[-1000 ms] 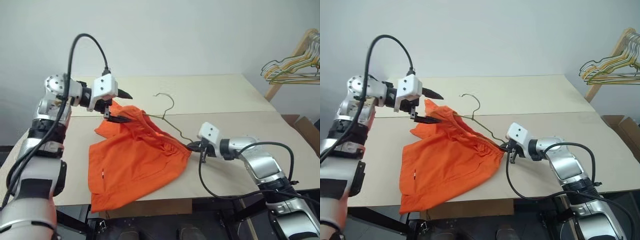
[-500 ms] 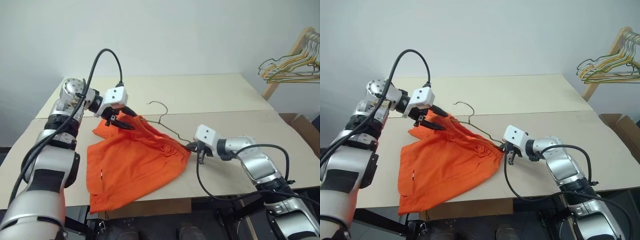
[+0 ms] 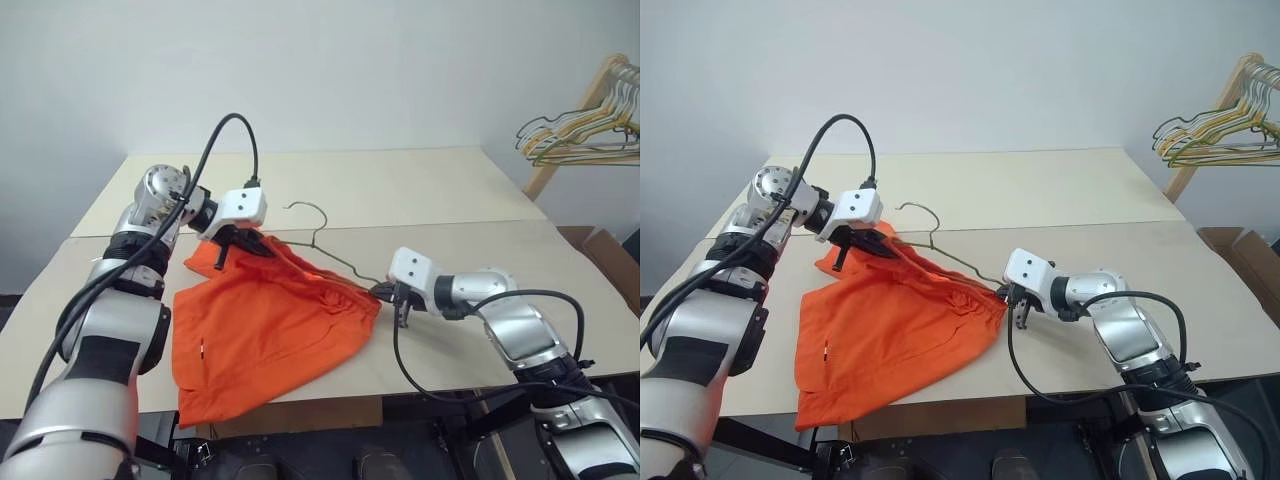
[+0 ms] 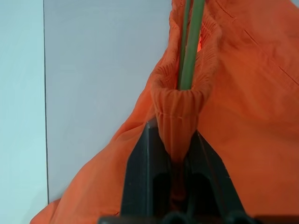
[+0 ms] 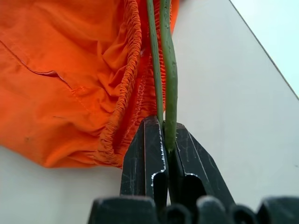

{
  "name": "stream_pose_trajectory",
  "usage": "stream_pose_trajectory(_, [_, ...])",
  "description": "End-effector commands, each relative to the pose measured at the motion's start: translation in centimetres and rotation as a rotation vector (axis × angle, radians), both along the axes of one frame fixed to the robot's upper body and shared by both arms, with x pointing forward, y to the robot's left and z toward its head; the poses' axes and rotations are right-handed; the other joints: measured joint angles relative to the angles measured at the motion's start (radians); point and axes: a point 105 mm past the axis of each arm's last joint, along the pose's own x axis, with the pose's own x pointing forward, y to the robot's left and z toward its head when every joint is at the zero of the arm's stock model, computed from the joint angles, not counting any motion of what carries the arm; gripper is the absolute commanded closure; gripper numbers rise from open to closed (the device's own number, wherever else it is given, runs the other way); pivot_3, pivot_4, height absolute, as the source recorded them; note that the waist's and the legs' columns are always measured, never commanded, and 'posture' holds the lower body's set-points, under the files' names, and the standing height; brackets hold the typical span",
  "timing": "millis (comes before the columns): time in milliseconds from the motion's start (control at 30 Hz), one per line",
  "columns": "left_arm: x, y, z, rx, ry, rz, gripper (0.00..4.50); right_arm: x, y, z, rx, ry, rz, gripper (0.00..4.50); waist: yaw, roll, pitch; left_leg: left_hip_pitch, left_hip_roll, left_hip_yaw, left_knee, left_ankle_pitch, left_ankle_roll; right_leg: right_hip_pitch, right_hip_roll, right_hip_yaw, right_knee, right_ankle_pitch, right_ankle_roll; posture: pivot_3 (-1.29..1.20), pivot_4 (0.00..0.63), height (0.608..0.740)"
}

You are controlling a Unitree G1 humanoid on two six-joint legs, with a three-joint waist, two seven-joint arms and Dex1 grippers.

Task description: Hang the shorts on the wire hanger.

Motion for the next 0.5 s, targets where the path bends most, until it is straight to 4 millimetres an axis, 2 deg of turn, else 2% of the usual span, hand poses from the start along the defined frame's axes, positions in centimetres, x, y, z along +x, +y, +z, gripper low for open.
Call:
stream_pose_trajectory(33, [0.3, 0.3, 2.5, -0.019, -0.083, -0.007, 4.50, -0.1, 0.3, 2.2, 0.026, -0.095, 0.053, 3.92, 0.000, 0.000, 0.000, 0.000, 0.000, 0.000, 0.000, 0.000, 0.000, 0.000, 0.000, 0.000, 0.000, 0.000, 0.000, -0.09, 0.000, 0.740])
stream_pose_trajectory(67, [0.3, 0.4, 2.7, -0.021, -0.088, -0.011, 4.50, -0.1, 0.0, 2.1, 0.020, -0.091, 0.048, 3.74, 0.000, 0.000, 0.000, 0.000, 0.000, 0.000, 0.000, 0.000, 0.000, 0.000, 0.000, 0.000, 0.000, 0.000, 0.000, -0.09, 0.000, 0.740])
stream_pose_trajectory(167, [0.1, 1.0, 3.5, -0.011, -0.112, -0.015, 4.50, 0.1, -1.3, 2.7, 0.068, -0.062, 0.000, 2.81, 0.000, 0.000, 0.000, 0.000, 0.000, 0.000, 0.000, 0.000, 0.000, 0.000, 0.000, 0.000, 0.000, 0.000, 0.000, -0.09, 0.000, 0.740])
stream_pose_trajectory(333, [-0.1, 2.0, 4.3, 0.002, -0.129, -0.012, 4.50, 0.0, -5.0, 4.0, 0.186, 0.024, -0.130, 1.28, 0.004, 0.000, 0.000, 0.000, 0.000, 0.000, 0.000, 0.000, 0.000, 0.000, -0.001, 0.000, 0.000, 0.000, 0.000, -0.09, 0.000, 0.740])
stream_pose_trajectory(400, [-0.1, 2.2, 4.3, 0.001, -0.135, -0.009, 4.50, -0.6, -6.1, 4.4, 0.254, 0.074, -0.162, 1.28, 0.005, 0.000, 0.000, 0.000, 0.000, 0.000, 0.000, 0.000, 0.000, 0.000, -0.001, 0.000, 0.000, 0.000, 0.000, -0.09, 0.000, 0.740])
stream_pose_trajectory(500, [-0.1, 2.3, 4.4, -0.012, -0.141, -0.004, 4.50, -2.5, -5.8, 4.0, 0.339, 0.206, -0.134, 1.28, 0.005, 0.000, 0.000, 0.000, 0.000, 0.000, 0.000, 0.000, 0.000, 0.001, 0.000, -0.001, 0.000, 0.000, 0.000, -0.09, 0.000, 0.740])
